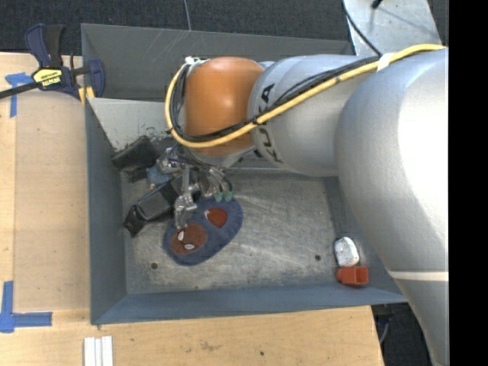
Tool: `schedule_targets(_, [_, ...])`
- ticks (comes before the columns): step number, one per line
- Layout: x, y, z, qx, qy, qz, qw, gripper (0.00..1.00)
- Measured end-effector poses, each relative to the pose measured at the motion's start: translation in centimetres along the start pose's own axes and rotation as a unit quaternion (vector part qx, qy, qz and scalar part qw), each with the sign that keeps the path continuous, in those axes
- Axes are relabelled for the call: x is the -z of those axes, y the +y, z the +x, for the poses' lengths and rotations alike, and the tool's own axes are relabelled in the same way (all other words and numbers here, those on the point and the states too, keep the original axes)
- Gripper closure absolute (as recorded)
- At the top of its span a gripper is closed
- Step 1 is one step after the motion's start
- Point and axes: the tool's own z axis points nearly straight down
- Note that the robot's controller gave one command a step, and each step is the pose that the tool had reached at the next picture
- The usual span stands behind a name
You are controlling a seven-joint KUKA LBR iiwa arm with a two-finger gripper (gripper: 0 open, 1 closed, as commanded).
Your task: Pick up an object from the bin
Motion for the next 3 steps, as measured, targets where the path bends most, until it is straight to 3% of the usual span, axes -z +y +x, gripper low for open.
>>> schedule_targets(2, [-0.4, -0.11, -0.13, -0.011, 0.0008, 0.0, 0.9999, 0.0])
schedule_targets(3, [-0.83, 0.25, -0.52, 0.018, -0.0009, 0.001, 0.9998, 0.0])
